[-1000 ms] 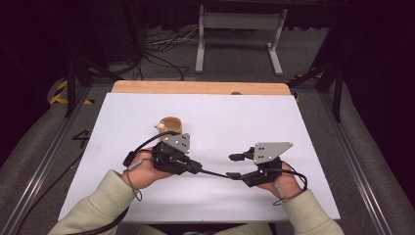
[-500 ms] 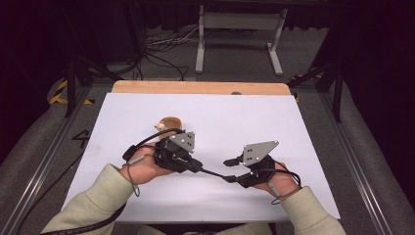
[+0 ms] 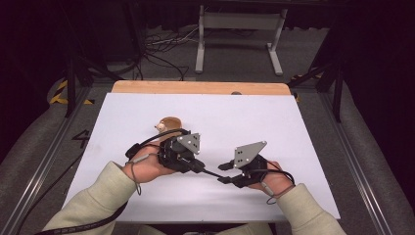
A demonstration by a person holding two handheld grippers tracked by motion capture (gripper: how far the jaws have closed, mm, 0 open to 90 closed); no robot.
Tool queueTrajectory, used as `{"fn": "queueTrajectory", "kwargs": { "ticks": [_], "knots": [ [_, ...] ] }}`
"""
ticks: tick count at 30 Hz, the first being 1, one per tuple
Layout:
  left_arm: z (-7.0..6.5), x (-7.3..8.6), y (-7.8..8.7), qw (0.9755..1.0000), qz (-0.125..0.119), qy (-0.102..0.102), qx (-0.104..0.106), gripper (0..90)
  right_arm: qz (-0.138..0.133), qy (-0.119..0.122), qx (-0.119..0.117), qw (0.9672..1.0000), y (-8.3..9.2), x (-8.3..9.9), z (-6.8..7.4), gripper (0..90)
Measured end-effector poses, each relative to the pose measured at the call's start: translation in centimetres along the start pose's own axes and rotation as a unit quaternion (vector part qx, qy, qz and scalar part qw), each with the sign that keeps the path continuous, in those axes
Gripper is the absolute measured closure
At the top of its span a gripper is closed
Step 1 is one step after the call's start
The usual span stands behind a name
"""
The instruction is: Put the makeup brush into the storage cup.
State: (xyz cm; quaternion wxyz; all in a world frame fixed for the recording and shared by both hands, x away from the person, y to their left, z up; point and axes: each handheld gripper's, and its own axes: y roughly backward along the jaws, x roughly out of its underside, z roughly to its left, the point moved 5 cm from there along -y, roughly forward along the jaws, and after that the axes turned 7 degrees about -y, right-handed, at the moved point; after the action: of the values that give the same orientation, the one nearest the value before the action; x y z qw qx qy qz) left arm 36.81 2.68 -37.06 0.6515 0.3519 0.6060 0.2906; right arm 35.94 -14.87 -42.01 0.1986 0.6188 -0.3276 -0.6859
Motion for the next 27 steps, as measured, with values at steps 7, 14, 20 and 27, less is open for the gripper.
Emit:
{"fn": "queueTrajectory", "kwargs": {
  "ticks": [7, 14, 20, 27],
  "knots": [
    [-0.2, -0.3, -0.1, 0.9999, 0.008, -0.01, 0.004, 83.7, 0.011, 0.005, -0.017, 0.9998, -0.8, -0.1, 0.2, 64.4],
    [-0.4, -0.5, -0.4, 0.9996, 0.019, -0.018, 0.009, 83.7, 0.022, 0.021, -0.029, 0.9991, -1.3, -0.1, 0.5, 73.5],
    [-0.5, -0.5, -0.6, 0.9996, 0.022, -0.019, 0.007, 83.7, 0.024, 0.021, -0.034, 0.9989, -1.4, -0.1, 0.5, 78.7],
    [-0.5, -0.5, -0.7, 0.9994, 0.027, -0.023, 0.004, 83.7, 0.027, 0.023, -0.039, 0.9986, -1.5, 0.0, 0.6, 83.2]
  ]
}}
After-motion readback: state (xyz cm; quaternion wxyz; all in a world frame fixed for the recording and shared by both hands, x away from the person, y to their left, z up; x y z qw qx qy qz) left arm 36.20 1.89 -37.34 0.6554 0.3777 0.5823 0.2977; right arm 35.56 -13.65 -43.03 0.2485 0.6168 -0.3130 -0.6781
